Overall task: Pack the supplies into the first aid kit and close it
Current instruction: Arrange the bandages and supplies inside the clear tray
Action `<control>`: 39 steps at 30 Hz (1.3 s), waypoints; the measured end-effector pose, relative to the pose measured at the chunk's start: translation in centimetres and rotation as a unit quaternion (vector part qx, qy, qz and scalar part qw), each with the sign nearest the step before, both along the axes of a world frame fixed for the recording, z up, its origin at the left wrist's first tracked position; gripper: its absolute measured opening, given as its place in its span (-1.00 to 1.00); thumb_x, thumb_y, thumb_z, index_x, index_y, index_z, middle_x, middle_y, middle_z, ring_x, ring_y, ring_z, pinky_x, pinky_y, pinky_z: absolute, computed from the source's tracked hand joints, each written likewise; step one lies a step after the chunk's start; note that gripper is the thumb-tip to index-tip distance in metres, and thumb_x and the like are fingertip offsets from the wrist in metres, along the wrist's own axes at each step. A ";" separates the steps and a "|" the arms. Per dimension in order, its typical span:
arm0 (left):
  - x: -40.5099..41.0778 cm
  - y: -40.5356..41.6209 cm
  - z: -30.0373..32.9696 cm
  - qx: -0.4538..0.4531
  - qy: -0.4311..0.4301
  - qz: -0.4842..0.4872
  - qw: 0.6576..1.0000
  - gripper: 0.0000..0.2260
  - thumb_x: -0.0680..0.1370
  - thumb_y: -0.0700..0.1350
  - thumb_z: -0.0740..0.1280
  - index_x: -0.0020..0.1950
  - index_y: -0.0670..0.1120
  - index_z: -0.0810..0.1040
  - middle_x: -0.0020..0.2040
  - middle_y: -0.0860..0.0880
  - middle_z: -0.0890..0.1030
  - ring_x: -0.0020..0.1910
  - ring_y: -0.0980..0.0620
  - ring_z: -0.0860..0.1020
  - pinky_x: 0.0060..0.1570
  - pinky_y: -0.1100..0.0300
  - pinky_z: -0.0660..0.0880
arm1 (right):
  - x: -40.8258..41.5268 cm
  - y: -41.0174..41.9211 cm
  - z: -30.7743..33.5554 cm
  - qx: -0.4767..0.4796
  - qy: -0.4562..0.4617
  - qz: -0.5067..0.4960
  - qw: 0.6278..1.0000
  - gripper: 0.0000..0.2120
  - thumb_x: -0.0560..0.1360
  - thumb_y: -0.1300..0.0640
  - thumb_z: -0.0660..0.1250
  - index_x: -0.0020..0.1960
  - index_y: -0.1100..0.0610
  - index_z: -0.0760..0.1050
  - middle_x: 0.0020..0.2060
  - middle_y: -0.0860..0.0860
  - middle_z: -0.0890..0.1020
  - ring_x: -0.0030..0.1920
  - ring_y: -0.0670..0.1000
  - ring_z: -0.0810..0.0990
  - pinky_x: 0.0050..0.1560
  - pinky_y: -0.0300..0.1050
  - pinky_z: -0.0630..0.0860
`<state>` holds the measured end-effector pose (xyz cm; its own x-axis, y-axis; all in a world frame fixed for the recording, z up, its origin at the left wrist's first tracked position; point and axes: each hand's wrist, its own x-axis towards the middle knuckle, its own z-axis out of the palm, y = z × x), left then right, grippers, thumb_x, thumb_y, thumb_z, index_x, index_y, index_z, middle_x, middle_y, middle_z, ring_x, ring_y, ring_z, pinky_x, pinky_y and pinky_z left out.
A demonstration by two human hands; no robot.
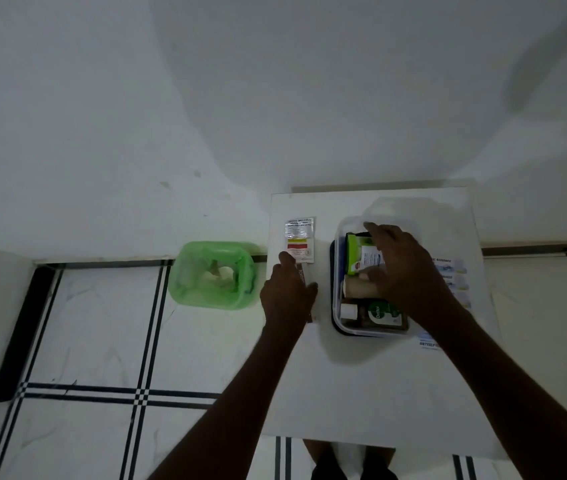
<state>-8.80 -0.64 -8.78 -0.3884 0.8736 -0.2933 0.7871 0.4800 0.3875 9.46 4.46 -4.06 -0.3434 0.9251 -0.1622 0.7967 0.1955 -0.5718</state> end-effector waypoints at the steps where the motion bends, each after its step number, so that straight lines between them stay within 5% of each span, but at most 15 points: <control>1: 0.0 -0.1 0.3 0.012 -0.002 0.012 1.000 -0.48 0.44 0.01 0.46 0.30 -0.13 0.35 0.06 -0.13 0.63 -0.01 -0.18 0.64 -0.10 0.04 0.52 | 0.1 -0.1 -0.1 0.024 0.017 -0.003 1.000 -0.35 0.43 0.13 0.45 0.45 0.20 0.31 0.31 0.18 0.48 0.27 0.17 0.46 0.26 0.07 0.46; 7: -0.1 0.2 7.3 0.225 -0.161 0.091 0.957 -0.57 0.45 -0.06 0.49 0.25 -0.06 0.42 -0.12 0.04 0.64 -0.26 0.09 0.63 -0.26 0.20 0.57 | 0.2 0.5 0.9 0.056 0.114 -0.063 0.990 -0.88 0.57 0.18 0.27 0.08 0.16 0.51 -0.06 0.06 0.64 -0.09 0.05 0.62 -0.20 -0.22 0.50; 9: 0.9 0.5 9.3 0.252 -0.203 0.066 0.944 -0.58 0.45 -0.04 0.51 0.23 -0.02 0.44 -0.14 0.08 0.63 -0.29 0.18 0.62 -0.31 0.28 0.57 | 0.5 0.8 1.7 0.025 0.149 -0.106 0.983 -0.81 0.61 0.15 0.20 0.01 0.18 0.57 -0.16 0.03 0.65 -0.16 0.07 0.64 -0.24 -0.14 0.53; 12: 3.4 0.8 10.0 0.228 -0.238 0.018 0.944 -0.56 0.44 0.04 0.51 0.24 0.06 0.42 -0.06 0.06 0.68 -0.22 0.12 0.66 -0.26 0.10 0.66 | 1.0 0.9 3.6 -0.028 0.200 -0.167 0.965 -0.65 0.63 0.00 0.15 0.02 0.19 0.62 -0.14 0.08 0.69 -0.15 0.04 0.65 -0.19 -0.10 0.56; 18: 7.2 1.1 9.1 0.178 -0.295 -0.088 0.935 -0.43 0.47 -0.07 0.51 0.43 0.00 0.38 0.13 -0.02 0.69 -0.06 0.05 0.68 -0.11 0.16 0.66 | 2.8 0.5 4.0 -0.092 0.203 -0.199 0.954 -0.78 0.50 0.06 0.39 0.04 0.20 0.59 -0.14 0.15 0.70 -0.18 0.13 0.70 -0.09 0.16 0.66; 20: 6.8 1.0 8.3 0.184 -0.227 -0.136 0.946 -0.52 0.51 -0.13 0.44 0.41 -0.03 0.43 0.16 -0.07 0.67 0.07 -0.02 0.64 0.01 0.07 0.64 | 3.7 0.4 3.7 -0.054 0.155 -0.208 0.964 -0.73 0.49 0.06 0.39 0.10 0.21 0.57 -0.07 0.16 0.70 -0.18 0.07 0.68 -0.17 0.01 0.65; 22: 6.3 1.1 7.2 0.230 -0.067 -0.200 0.950 -0.65 0.48 -0.17 0.39 0.27 -0.09 0.57 0.13 -0.10 0.67 0.11 -0.11 0.59 0.06 -0.04 0.58 | 4.8 0.4 3.7 0.017 0.074 -0.204 0.976 -0.68 0.49 0.02 0.39 0.14 0.21 0.57 -0.05 0.15 0.71 -0.21 -0.02 0.60 -0.31 -0.26 0.48; 25: 5.7 1.2 5.7 0.218 0.060 -0.258 0.939 -0.72 0.42 -0.21 0.44 0.12 -0.12 0.65 0.12 -0.11 0.67 0.11 -0.17 0.58 0.06 -0.06 0.55 | 5.1 0.4 3.1 0.060 0.022 -0.205 0.977 -0.65 0.46 -0.06 0.42 0.11 0.18 0.59 -0.09 0.12 0.72 -0.26 -0.05 0.56 -0.29 -0.27 0.41; 28: 5.6 0.7 5.1 0.195 0.088 -0.272 0.938 -0.66 0.38 -0.17 0.45 0.15 -0.12 0.64 0.19 -0.13 0.65 0.17 -0.19 0.57 0.10 -0.04 0.52 | 4.1 0.3 1.5 0.087 -0.001 -0.193 0.977 -0.61 0.43 -0.09 0.44 0.08 0.17 0.57 -0.12 0.11 0.71 -0.26 0.01 0.61 -0.23 -0.19 0.50; 34: 5.2 0.2 5.2 0.167 0.099 -0.284 0.939 -0.53 0.33 -0.14 0.48 0.24 -0.13 0.60 0.28 -0.14 0.61 0.26 -0.24 0.53 0.22 -0.13 0.47 | 2.9 -0.7 -0.2 0.102 -0.037 -0.178 0.978 -0.44 0.48 -0.11 0.37 0.36 0.16 0.38 0.11 0.19 0.57 -0.02 0.18 0.64 -0.09 0.01 0.58; 39: 5.5 -0.1 4.9 0.174 0.095 -0.278 0.940 -0.52 0.32 -0.18 0.50 0.24 -0.15 0.60 0.28 -0.16 0.61 0.25 -0.25 0.54 0.21 -0.12 0.48 | 4.5 -4.0 -1.4 0.147 -0.094 -0.100 0.980 -0.47 0.54 0.04 0.28 0.46 0.17 0.31 0.38 0.25 0.42 0.33 0.24 0.44 0.16 0.19 0.56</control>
